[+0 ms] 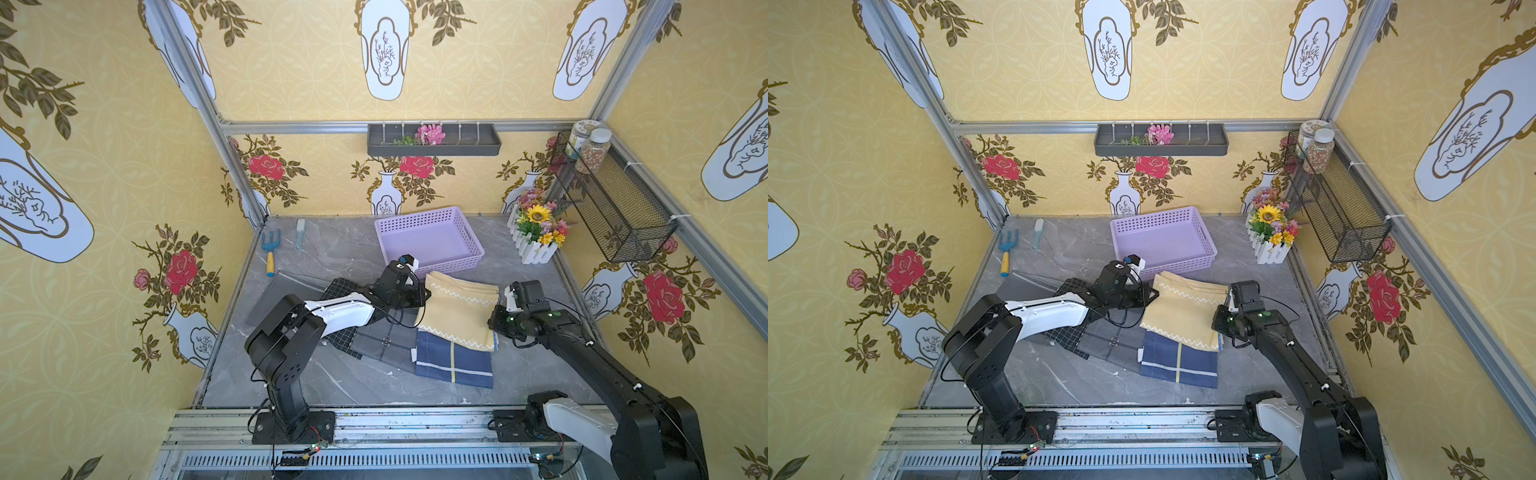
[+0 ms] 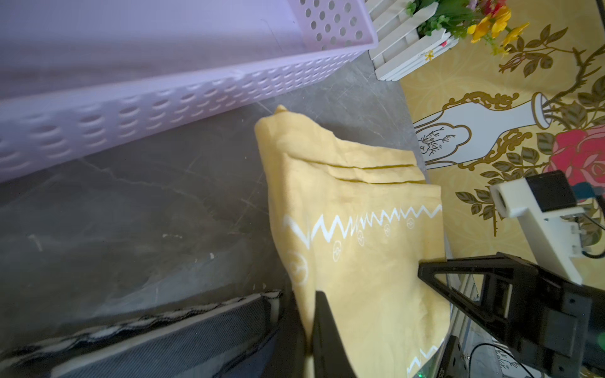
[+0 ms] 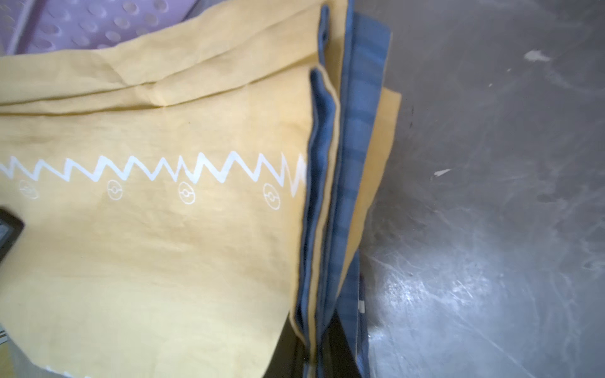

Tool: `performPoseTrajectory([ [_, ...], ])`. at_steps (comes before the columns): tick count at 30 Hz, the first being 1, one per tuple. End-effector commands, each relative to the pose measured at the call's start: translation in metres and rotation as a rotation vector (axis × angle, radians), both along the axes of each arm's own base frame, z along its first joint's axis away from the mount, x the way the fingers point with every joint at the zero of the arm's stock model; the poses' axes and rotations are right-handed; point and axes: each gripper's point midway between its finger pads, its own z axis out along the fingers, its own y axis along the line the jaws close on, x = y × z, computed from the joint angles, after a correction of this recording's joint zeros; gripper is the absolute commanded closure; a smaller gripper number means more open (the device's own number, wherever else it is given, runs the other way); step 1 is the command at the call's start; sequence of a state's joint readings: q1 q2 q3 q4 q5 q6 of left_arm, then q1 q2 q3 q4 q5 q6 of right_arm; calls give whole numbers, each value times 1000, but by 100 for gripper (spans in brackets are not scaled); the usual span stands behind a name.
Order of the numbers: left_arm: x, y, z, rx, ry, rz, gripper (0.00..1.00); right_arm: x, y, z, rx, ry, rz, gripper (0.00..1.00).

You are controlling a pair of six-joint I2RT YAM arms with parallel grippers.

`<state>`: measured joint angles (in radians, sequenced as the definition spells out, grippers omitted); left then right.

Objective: Put the folded pillowcase in the basket
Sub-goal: Pick up the pillowcase from the pillowcase.

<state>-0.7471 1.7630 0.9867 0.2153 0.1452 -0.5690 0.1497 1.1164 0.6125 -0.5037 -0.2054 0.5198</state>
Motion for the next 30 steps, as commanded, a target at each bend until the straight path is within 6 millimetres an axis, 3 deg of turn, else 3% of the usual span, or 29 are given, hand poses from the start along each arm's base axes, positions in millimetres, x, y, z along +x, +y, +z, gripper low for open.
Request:
performPoseTrajectory([
  [1, 2, 8, -8, 21, -6, 22, 100, -2, 1, -13, -20, 44, -7, 88],
  [5, 3, 12, -21, 38, 23, 24, 100, 2, 5, -23, -28, 64, 0, 82],
  [9, 6, 13, -27, 46, 32, 33, 100, 5, 3, -29, -50, 78, -8, 52],
  [11, 8, 13, -28, 47, 32, 35, 100, 7, 1, -30, -68, 82, -13, 42],
  [14, 10, 13, -29, 52, 34, 37, 100, 12, -2, -33, -87, 86, -19, 37],
  [30, 12, 14, -36, 60, 53, 44, 100, 41, 3, -55, -9, 103, -8, 44],
])
